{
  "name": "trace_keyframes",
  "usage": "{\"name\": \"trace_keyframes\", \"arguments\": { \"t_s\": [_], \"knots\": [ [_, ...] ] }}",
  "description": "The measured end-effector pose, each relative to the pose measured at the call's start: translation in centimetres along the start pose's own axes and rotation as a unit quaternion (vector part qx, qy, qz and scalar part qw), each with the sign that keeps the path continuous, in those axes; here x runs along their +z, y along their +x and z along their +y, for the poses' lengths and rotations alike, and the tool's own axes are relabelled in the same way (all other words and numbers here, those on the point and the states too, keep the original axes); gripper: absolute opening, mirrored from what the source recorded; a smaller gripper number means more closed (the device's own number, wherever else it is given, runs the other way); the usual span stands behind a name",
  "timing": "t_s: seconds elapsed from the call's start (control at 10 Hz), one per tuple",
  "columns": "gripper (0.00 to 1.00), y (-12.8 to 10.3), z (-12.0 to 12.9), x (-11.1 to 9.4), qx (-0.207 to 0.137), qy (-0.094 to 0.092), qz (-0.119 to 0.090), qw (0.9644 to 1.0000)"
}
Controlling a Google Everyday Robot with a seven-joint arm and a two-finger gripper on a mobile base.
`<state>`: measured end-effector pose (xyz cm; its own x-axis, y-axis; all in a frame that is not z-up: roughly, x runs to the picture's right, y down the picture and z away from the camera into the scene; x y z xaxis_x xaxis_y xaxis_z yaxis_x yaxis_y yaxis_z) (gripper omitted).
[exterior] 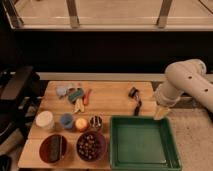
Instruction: Place apple in plastic cup
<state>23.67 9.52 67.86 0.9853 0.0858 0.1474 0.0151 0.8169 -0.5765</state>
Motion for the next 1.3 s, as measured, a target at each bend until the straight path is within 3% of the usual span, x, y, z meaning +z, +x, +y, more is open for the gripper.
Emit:
{"name": "trace_keyframes", "arguments": {
  "t_s": [0.3, 0.5, 0.8, 1.3],
  "knots": [
    [0.65, -6.8, -0.5, -0.2, -0.044, -0.014, -0.050, 0.9976],
    [0.65, -11.5, -0.6, -0.4, -0.083, -0.023, -0.079, 0.9931],
    [0.65, -17.9, -0.1, 0.3, -0.150, -0.028, -0.107, 0.9825],
    [0.65, -18.5, 0.0, 0.3, -0.155, -0.023, -0.110, 0.9815]
  ]
}}
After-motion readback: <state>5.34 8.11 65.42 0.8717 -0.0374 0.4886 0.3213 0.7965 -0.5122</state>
